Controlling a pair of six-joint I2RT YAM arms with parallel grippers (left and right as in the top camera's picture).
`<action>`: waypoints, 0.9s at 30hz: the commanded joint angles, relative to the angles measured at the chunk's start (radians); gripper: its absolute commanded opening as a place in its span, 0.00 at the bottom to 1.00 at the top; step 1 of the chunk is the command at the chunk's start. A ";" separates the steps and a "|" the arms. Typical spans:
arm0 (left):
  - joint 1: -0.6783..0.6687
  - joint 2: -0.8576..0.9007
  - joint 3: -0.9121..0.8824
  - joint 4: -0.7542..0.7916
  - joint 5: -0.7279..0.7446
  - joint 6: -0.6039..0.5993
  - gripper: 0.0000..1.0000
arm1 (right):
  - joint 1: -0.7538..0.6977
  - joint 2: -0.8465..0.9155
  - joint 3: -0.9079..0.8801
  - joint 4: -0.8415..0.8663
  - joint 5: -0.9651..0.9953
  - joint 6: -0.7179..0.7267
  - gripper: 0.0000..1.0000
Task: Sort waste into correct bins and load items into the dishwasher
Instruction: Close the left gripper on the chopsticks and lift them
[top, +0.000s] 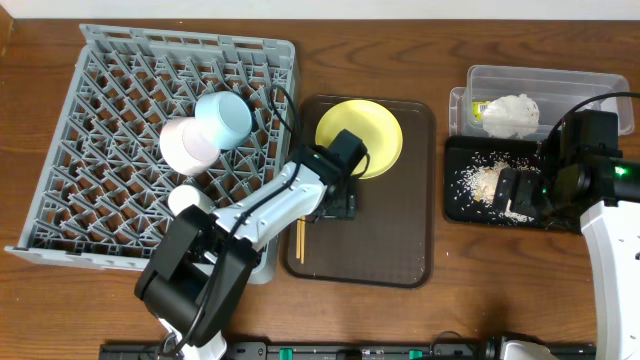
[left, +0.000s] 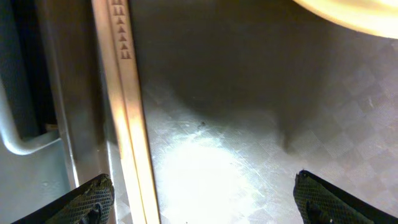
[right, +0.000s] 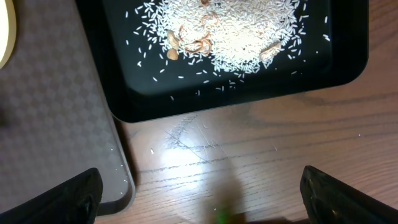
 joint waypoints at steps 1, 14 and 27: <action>-0.006 0.013 0.004 0.000 0.001 -0.002 0.93 | -0.011 -0.005 0.017 -0.003 0.005 0.010 0.99; -0.011 0.021 0.000 0.012 0.015 -0.002 0.92 | -0.011 -0.005 0.017 -0.003 0.005 0.010 0.99; -0.018 0.026 -0.005 0.023 0.017 -0.002 0.92 | -0.011 -0.005 0.017 -0.003 0.005 0.010 0.99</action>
